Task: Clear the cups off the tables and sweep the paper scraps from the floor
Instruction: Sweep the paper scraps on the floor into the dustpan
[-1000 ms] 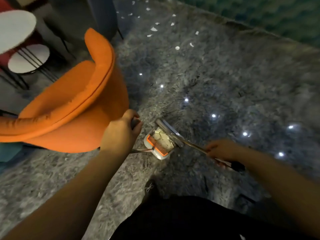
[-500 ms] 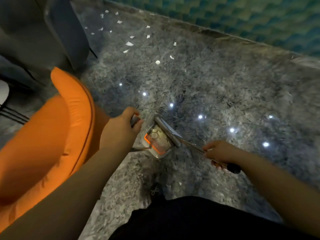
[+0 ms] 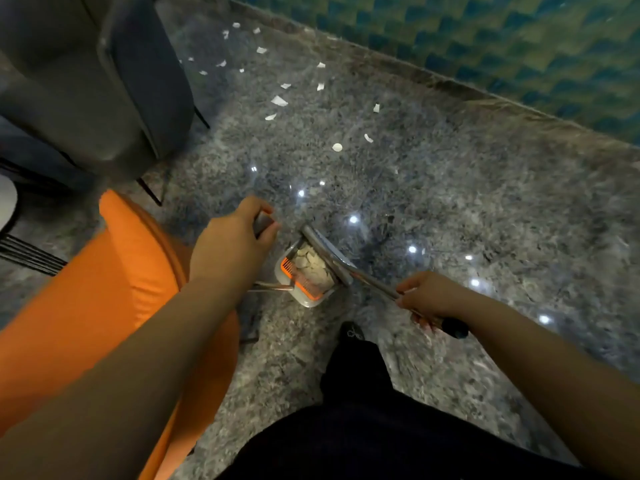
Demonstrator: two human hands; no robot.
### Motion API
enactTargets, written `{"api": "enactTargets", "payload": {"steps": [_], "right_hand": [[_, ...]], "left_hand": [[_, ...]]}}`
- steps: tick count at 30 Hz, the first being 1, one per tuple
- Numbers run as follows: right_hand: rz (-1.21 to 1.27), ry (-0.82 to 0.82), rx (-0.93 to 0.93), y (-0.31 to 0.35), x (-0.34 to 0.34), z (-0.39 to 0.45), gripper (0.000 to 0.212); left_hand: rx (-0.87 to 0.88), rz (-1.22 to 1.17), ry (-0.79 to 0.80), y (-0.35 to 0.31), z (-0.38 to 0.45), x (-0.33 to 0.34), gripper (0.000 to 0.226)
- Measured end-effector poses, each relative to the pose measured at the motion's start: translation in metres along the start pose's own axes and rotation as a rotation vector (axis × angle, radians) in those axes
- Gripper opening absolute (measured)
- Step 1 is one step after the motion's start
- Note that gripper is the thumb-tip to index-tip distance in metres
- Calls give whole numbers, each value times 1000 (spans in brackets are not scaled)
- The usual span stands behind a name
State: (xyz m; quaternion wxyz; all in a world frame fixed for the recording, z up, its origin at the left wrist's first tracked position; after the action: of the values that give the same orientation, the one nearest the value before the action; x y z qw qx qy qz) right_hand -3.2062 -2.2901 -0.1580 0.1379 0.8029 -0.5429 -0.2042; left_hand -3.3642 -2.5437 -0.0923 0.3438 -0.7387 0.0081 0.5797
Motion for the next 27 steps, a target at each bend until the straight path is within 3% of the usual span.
{"api": "enactTargets", "payload": {"steps": [10, 13, 18, 27], "right_hand": [[-148, 87, -18, 130, -148, 85, 24], [-89, 74, -21, 162, -182, 109, 16], [-19, 70, -28, 206, -228, 153, 24], [127, -4, -20, 291, -311, 213, 25]], "left_hand": [[-151, 22, -63, 9, 173, -32, 22], [-165, 19, -59, 15, 218, -41, 23], [-159, 10, -88, 30, 302, -57, 22], [-63, 30, 4, 61, 478, -74, 18]]}}
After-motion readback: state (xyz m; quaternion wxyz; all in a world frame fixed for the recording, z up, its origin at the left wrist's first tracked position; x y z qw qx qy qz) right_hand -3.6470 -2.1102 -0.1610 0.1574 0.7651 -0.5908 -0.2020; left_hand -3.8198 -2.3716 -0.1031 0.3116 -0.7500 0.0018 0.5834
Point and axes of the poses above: each hand's wrist, its own z-axis towards the middle knuckle, its own x-axis out of the palm, y = z × x, the point moved 3 cm from there along z, towards the middle knuckle, and after that the axes turned 13 degrees about y, right-handed, at the moved point
